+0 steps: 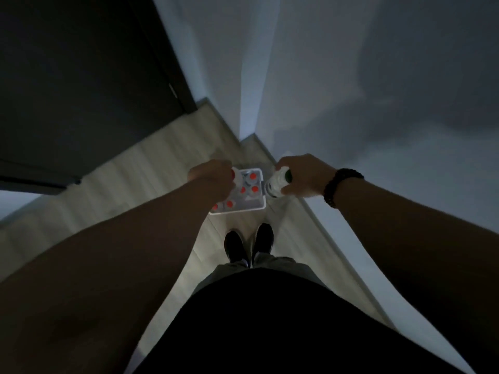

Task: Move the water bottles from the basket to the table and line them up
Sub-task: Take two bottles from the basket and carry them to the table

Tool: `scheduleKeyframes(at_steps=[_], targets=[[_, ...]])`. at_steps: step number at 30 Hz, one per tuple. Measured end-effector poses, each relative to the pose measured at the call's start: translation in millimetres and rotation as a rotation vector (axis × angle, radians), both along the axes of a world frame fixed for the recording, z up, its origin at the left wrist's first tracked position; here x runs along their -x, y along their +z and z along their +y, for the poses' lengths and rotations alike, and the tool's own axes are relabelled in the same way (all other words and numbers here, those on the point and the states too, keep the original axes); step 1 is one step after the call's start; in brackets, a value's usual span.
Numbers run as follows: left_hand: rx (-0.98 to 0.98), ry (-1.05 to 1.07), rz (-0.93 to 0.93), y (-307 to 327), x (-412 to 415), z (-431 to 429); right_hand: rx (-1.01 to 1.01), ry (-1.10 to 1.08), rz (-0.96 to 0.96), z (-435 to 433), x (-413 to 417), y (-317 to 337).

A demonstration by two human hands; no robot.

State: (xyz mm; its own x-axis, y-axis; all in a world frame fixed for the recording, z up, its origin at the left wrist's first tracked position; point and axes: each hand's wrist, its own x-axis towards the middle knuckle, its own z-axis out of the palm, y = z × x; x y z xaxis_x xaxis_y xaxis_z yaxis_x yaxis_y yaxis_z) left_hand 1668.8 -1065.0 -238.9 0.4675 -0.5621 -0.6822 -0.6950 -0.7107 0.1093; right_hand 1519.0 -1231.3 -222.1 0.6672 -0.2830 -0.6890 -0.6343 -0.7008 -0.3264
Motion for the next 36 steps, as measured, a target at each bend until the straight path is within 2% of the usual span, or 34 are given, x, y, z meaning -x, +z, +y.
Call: scheduleKeyframes(at_steps=[6,12,15,18,22,28,32,36], targets=[[0.292,0.069,0.058,85.1,-21.8,5.4,-0.065,-0.135,-0.246,-17.1,13.4,88.3],[0.631,0.226,0.125,154.3,-26.8,11.3,-0.242,-0.252,-0.519,-28.0,22.4,163.2],[0.802,0.293,0.206,190.4,-26.6,10.1,-0.226,-0.267,-0.632,-31.8,22.2,200.1],[0.932,0.246,0.188,228.4,-23.4,3.2,-0.237,-0.312,-0.807,-36.6,23.5,231.7],[1.140,0.281,0.270,274.9,-13.5,-8.3,-0.309,-0.380,-1.063,-42.7,24.9,265.2],[1.431,0.353,0.310,331.4,5.3,-31.2,-0.531,-0.555,-1.417,-48.7,25.8,312.1],[1.606,0.328,0.334,366.3,18.8,-55.3,-0.362,-0.567,-1.497,-47.0,25.5,347.6],[1.691,0.360,0.352,390.7,30.3,-77.4,-0.239,-0.635,-1.538,-42.3,25.6,371.3]])
